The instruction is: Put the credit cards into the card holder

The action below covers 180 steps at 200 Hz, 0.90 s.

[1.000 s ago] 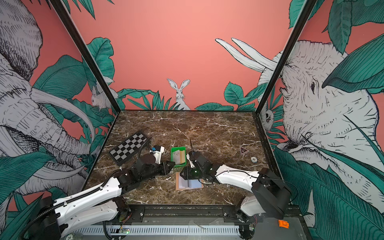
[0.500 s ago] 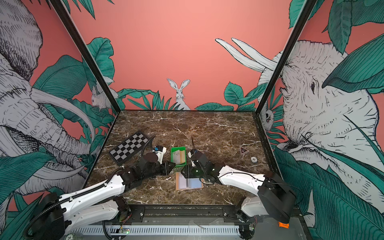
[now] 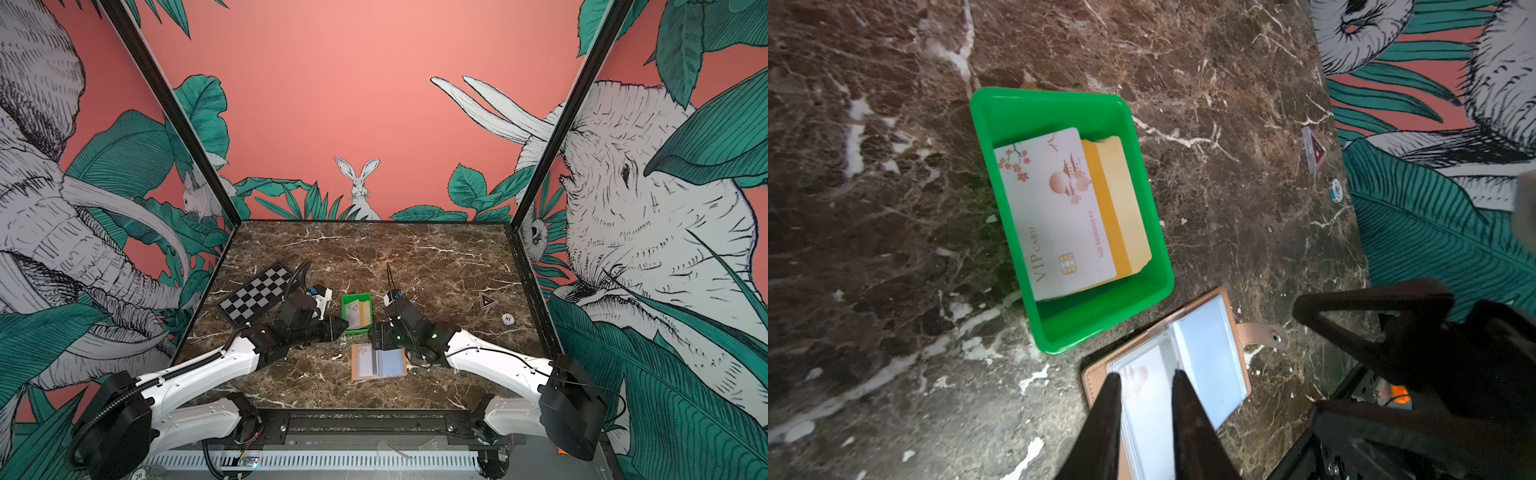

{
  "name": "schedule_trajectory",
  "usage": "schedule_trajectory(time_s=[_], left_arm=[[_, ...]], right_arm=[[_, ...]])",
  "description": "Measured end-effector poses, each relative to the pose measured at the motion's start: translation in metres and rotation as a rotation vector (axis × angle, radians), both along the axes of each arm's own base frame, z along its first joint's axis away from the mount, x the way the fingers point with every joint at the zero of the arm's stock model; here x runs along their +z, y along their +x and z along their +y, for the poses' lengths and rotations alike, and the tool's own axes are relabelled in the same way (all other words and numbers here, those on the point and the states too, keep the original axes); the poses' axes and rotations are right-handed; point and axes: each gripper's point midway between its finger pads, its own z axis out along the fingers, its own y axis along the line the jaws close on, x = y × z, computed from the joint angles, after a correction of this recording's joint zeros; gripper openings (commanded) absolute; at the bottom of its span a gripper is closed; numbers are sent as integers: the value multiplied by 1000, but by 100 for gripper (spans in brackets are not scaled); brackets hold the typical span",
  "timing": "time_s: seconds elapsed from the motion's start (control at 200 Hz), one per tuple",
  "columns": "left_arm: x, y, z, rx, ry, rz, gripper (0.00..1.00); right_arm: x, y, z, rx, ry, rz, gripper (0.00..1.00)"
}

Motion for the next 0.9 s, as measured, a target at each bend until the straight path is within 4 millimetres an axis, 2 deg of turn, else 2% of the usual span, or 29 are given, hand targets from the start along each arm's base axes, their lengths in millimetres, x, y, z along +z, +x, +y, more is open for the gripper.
schedule_trajectory(time_s=[0.08, 0.11, 0.325, 0.62, 0.755, 0.9], left_arm=[[1, 6, 2, 1, -3, 3, 24], [3, 8, 2, 1, -6, 1, 24], [6, 19, 4, -4, -18, -2, 24], [-4, 20, 4, -25, -9, 27, 24], [-5, 29, 6, -18, -6, 31, 24], [-5, 36, 5, -21, -2, 31, 24]], right_arm=[[1, 8, 4, -3, -9, -7, 96], [0, 10, 6, -4, -14, -6, 98], [-5, 30, 11, -43, -39, -30, 98], [11, 61, 18, -113, -41, -137, 98], [19, 75, 27, -111, -39, -154, 96], [15, 85, 32, -107, -42, -143, 96]])
